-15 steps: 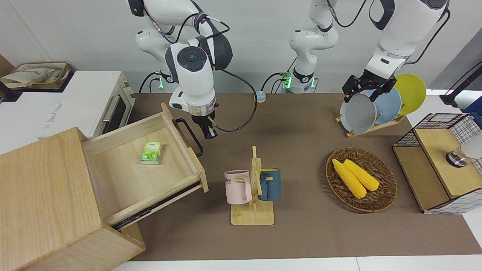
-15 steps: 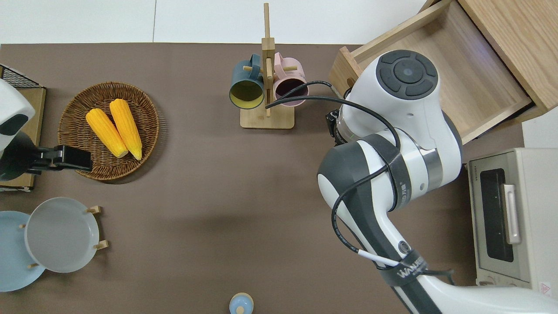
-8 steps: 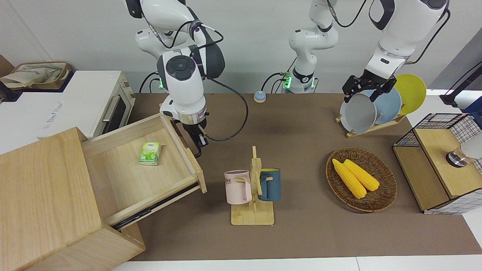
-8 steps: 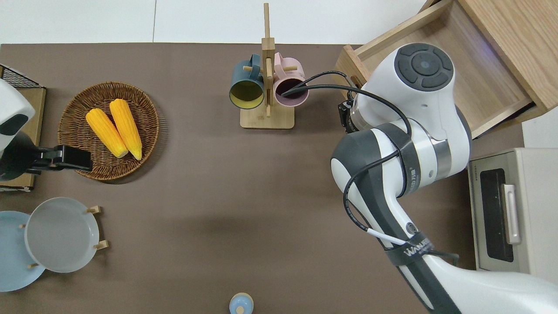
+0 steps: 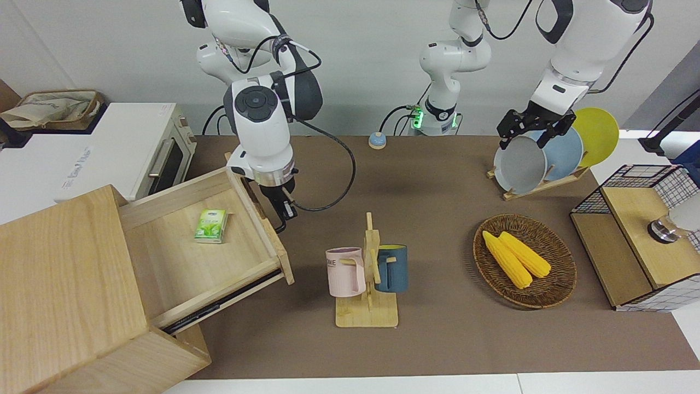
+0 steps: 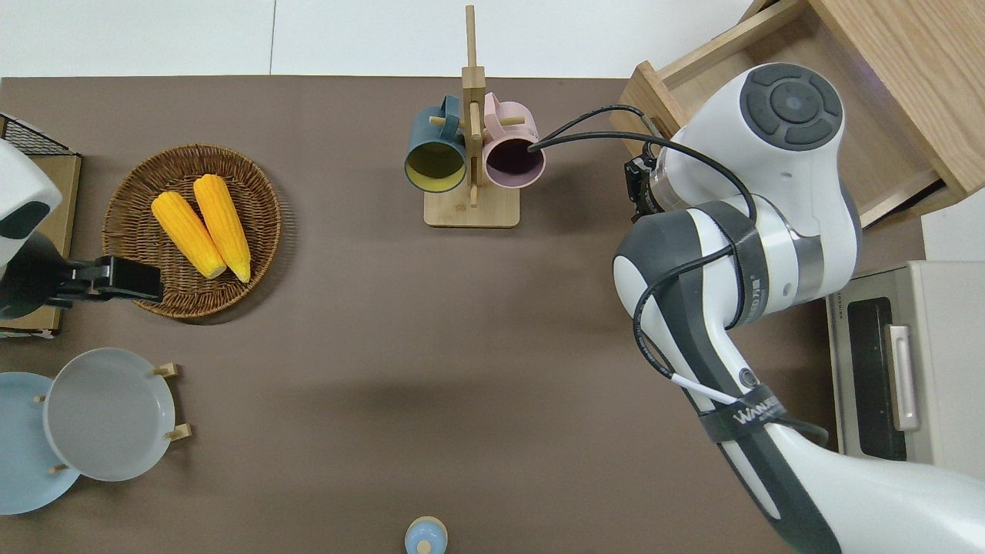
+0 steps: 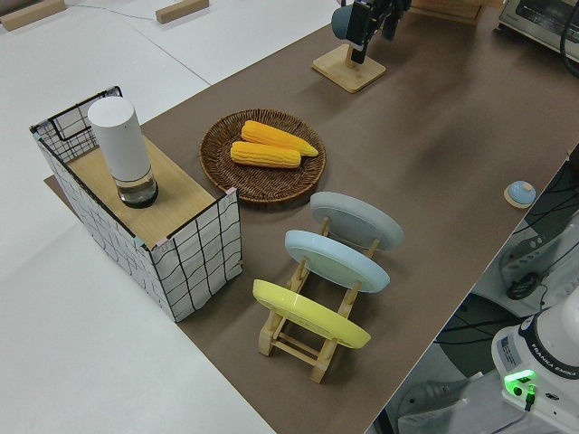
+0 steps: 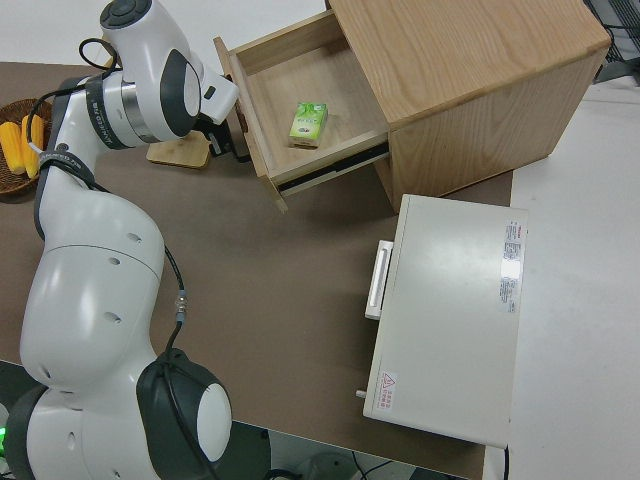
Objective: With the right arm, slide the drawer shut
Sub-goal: 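Push the drawer front away from the robot with the right gripper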
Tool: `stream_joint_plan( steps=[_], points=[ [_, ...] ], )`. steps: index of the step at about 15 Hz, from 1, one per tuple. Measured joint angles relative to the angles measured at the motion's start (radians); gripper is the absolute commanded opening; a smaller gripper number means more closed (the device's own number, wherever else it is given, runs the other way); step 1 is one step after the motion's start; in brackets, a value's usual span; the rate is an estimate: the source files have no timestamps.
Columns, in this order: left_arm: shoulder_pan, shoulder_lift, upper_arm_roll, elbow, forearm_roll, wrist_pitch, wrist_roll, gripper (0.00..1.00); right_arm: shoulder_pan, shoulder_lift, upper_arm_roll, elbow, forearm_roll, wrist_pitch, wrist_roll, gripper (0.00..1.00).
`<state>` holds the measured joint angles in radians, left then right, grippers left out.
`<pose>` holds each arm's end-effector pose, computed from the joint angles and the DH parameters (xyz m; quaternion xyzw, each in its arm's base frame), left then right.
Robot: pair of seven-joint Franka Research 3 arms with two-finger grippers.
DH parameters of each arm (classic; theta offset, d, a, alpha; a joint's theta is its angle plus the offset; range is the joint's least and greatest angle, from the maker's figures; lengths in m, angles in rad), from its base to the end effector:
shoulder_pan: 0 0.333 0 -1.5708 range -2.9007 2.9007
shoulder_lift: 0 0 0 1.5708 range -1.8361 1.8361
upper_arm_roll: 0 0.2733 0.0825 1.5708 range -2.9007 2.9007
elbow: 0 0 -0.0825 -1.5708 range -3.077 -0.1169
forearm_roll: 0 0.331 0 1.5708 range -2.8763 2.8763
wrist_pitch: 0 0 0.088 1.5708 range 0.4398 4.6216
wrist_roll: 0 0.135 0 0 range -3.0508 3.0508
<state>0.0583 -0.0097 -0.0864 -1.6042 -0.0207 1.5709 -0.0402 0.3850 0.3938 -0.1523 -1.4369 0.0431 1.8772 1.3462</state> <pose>0.4972 -0.0169 0.5447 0.9999 0.0062 -0.0121 0.0095 0.5954 0.1581 0.4198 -0.8489 0.5278 -0.0238 0.0123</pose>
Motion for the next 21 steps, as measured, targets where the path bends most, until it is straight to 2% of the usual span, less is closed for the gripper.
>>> stream_joint_plan(
  steps=[2,7,15,21],
  points=[
    [0.0,0.0,0.0,0.0,0.0,0.0,0.0,1.0,0.0,0.009,-0.012,0.0,0.0,0.024,-0.011,0.0],
    [0.0,0.0,0.0,0.0,0.0,0.0,0.0,1.0,-0.006,0.023,-0.069,0.0,0.0,0.054,-0.096,0.0],
    [0.0,0.0,0.0,0.0,0.0,0.0,0.0,1.0,-0.036,0.025,-0.085,0.0,0.0,0.074,-0.138,0.0],
    [0.0,0.0,0.0,0.0,0.0,0.0,0.0,1.0,-0.074,0.027,-0.087,0.0,0.0,0.131,-0.15,0.0]
  ],
)
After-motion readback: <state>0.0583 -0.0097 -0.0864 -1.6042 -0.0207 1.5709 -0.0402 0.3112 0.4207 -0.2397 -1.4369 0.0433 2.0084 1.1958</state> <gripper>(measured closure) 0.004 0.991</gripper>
